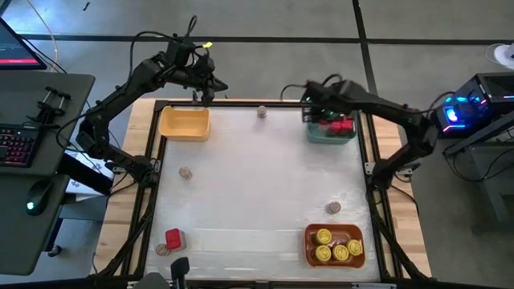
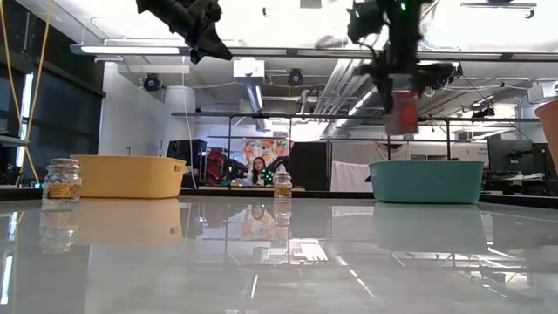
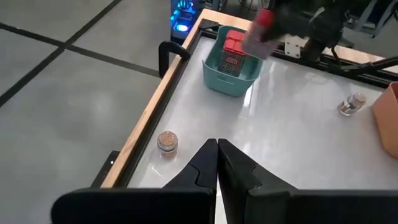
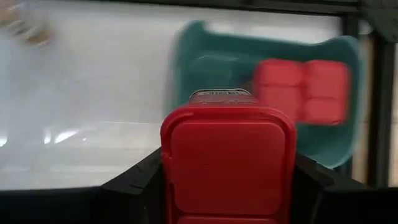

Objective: Sort spices by type
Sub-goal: Put the top red seasoning can into the green bin

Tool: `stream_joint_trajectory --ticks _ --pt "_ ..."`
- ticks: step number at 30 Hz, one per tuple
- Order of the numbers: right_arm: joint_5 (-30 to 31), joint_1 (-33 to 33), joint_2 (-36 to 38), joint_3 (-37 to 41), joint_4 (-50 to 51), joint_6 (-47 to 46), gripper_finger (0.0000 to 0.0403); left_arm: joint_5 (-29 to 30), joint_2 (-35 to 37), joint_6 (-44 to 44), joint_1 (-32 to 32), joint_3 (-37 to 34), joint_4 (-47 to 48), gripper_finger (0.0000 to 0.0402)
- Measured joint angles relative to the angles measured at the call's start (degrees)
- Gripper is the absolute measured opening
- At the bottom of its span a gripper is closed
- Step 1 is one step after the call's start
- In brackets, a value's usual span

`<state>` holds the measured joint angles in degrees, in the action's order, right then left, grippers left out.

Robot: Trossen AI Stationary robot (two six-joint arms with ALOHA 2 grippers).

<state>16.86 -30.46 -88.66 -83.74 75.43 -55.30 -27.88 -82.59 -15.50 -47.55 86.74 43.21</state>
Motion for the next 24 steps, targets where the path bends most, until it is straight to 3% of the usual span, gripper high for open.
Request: stream_joint_trajectory --ticks 11,24 --pt "-6.8 -11.7 -0.7 14.6 -22.6 3.2 0.0205 0.1 0.0 1.9 1.3 0.0 0.0 0.0" --pt "-9.0 -13.8 -1.2 18.1 -23.4 6.7 0.0205 1.8 0.0 2.0 1.6 0.0 -0.3 0.0"
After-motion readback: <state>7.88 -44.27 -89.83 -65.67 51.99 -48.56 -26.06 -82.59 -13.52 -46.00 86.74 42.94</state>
